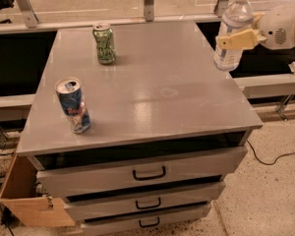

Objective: Move blue plastic bottle near green can

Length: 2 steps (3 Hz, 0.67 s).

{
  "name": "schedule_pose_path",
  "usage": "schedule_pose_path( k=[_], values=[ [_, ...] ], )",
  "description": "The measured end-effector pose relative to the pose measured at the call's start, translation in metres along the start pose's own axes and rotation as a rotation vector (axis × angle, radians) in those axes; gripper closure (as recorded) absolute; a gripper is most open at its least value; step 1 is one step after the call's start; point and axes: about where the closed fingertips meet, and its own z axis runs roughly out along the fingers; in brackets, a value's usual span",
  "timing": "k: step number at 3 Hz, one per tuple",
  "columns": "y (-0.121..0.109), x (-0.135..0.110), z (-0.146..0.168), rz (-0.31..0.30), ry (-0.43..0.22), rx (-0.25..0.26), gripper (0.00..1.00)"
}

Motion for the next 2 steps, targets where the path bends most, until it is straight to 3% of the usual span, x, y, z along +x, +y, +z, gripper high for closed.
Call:
schedule_pose_path(
  k=[2],
  values=[
    [0.008, -0.033, 0.090, 0.004, -0.063, -0.013, 1.00]
  ],
)
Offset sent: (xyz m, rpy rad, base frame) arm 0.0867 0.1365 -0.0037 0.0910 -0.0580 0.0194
